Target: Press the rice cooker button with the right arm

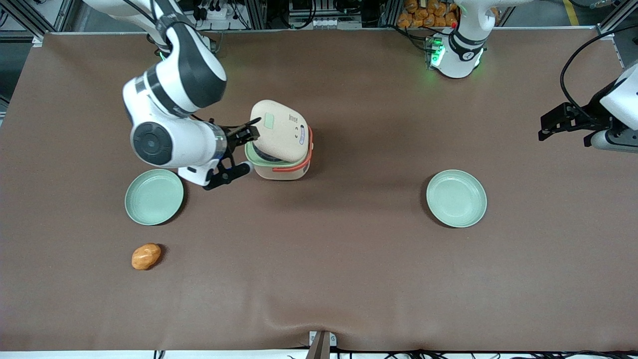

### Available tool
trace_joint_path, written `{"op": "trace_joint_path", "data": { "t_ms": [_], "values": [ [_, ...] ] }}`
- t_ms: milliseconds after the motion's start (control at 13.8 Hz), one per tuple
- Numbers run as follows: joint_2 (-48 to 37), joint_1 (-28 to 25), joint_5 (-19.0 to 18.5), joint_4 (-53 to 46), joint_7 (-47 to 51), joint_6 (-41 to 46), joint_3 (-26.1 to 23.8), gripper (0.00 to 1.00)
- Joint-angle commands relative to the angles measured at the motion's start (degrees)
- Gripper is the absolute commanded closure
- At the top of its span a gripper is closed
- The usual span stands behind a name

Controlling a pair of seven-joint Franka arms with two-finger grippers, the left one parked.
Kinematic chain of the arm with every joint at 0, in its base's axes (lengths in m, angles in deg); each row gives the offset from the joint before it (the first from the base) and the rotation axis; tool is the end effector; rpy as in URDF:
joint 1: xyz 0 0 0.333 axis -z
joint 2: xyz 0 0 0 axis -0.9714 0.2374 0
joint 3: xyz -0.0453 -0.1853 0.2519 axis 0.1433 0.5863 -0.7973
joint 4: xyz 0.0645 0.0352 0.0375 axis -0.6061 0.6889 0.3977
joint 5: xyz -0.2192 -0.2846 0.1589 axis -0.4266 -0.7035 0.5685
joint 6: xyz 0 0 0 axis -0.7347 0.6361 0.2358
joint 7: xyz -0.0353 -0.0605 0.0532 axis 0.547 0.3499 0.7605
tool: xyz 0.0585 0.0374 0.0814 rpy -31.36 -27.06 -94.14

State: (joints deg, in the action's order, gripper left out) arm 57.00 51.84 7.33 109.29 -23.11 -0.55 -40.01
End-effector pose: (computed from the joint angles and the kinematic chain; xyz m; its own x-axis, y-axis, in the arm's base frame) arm 0.5599 0.2823 0.4439 0.8690 0.3652 -0.3339 0.2660 -0.9138 -0.3070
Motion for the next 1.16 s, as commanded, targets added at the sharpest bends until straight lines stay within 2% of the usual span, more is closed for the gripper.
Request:
{"op": "trace_joint_path", "data": {
  "t_ms": [0, 145, 291, 655, 873, 1091],
  "values": [
    [-2.6, 2.7, 0.6, -0.9, 0.3, 1.1, -0.5, 0.00],
    [-4.0, 4.0, -1.5, -1.9, 0.2, 1.1, -0.5, 0.00],
    [-5.5, 6.2, -7.6, -2.5, -0.2, 1.0, -0.6, 0.00],
    [-9.7, 17.0, -9.8, -2.4, -0.2, 0.7, -2.7, 0.00],
    [-10.2, 22.0, -16.0, -2.3, -0.1, -0.4, -2.8, 0.00],
    [-11.5, 25.7, -17.6, -2.2, -0.3, -1.3, -2.8, 0.00]
  ]
}}
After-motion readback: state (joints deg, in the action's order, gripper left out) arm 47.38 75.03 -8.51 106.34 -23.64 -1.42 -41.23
